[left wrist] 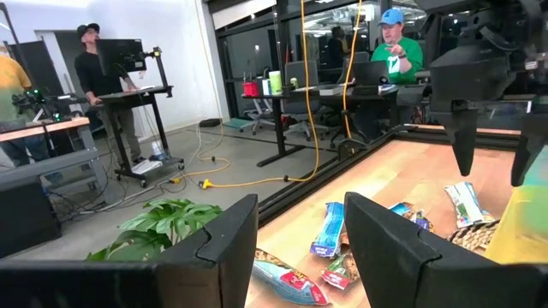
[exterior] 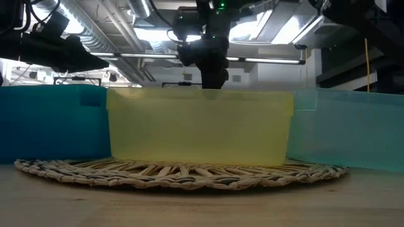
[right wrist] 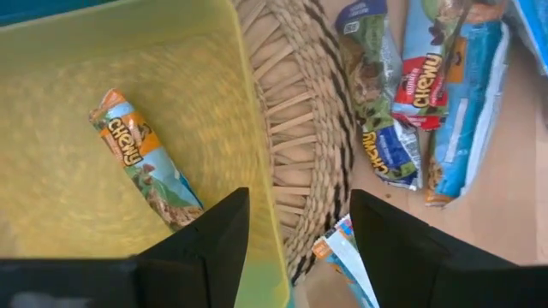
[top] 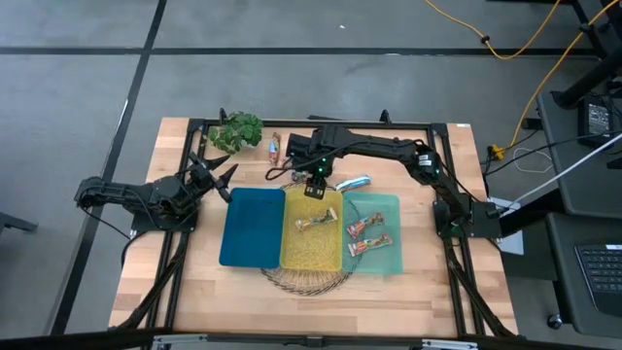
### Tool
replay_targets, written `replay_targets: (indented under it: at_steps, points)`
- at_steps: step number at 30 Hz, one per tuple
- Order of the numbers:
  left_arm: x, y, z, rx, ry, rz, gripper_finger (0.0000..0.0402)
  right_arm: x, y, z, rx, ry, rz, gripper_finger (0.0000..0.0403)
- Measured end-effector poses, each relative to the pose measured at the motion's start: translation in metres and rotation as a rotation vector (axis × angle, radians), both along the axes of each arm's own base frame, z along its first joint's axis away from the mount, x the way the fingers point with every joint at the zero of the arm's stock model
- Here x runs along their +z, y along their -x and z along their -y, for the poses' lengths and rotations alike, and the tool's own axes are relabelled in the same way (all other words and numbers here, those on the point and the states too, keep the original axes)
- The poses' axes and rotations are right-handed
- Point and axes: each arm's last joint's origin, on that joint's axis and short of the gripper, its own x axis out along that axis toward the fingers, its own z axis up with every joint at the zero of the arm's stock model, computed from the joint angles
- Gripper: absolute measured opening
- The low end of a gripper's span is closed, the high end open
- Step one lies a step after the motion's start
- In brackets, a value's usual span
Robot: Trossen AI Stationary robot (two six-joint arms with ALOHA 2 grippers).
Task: Pick and place Granola Bars by type
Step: Put the yellow granola bar into the yellow bin
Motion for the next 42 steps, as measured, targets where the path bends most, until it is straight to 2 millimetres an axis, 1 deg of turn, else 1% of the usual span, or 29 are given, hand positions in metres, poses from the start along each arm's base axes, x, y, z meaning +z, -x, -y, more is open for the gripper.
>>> replay_targets:
  at_steps: [27,42]
  points:
    - [0.000,0.000,0.000,0.000,0.000,0.000,0.0169,0.000,0.000,0.013,-0.026,0.008,0.025,0.0204]
    - [0.000,0.000,0.000,0.000,0.000,0.000,0.0169,0.000,0.000,0.013,-0.024,0.008,0.026,0.0204]
